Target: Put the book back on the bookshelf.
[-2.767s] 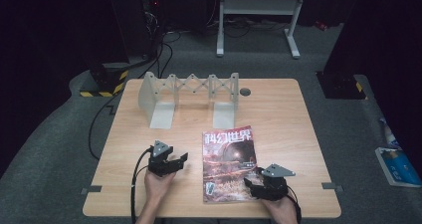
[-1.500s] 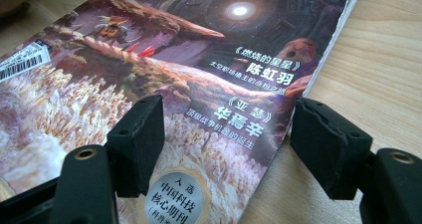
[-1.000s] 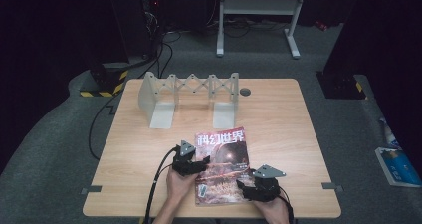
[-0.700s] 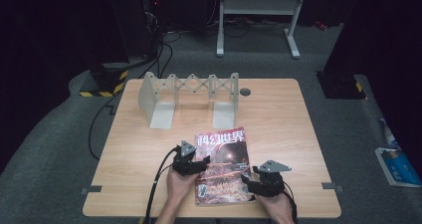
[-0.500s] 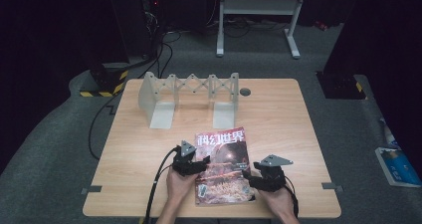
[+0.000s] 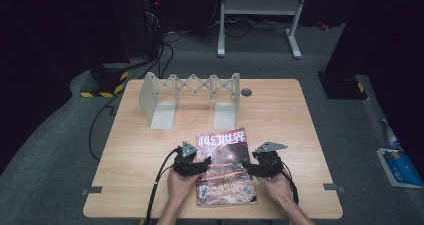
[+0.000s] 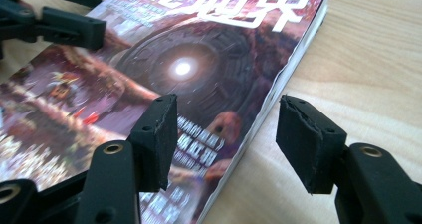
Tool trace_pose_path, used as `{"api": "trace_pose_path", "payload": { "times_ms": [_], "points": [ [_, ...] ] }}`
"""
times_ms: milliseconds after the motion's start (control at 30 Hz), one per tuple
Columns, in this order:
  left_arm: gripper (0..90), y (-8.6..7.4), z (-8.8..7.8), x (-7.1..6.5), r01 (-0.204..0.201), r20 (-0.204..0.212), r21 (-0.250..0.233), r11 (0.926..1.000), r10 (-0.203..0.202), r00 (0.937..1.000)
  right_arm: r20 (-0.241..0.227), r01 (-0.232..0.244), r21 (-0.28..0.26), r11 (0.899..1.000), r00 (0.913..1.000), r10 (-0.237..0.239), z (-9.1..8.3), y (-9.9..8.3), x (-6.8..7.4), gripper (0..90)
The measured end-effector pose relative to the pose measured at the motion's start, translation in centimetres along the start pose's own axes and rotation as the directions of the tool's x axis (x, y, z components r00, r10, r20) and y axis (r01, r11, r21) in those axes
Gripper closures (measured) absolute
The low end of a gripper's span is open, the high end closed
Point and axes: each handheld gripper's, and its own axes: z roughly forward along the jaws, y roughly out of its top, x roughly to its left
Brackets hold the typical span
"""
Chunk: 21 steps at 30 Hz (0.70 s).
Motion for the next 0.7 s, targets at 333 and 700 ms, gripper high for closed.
{"api": "trace_pose_path", "payload": {
  "times_ms": [333,700],
  "points": [
    [32.0,0.0,0.0,0.0,-0.002,0.0,0.0,1.0,0.002,1.0,0.014,-0.004,0.046,0.999,0.9999,0.003,1.6,2.7,-1.6,40.3],
    [32.7,0.0,0.0,0.1,0.004,0.001,-0.003,1.0,-0.004,1.0,0.047,-0.03,0.043,0.999,0.9985,0.028,3.8,4.0,-2.8,35.8]
  ]
}}
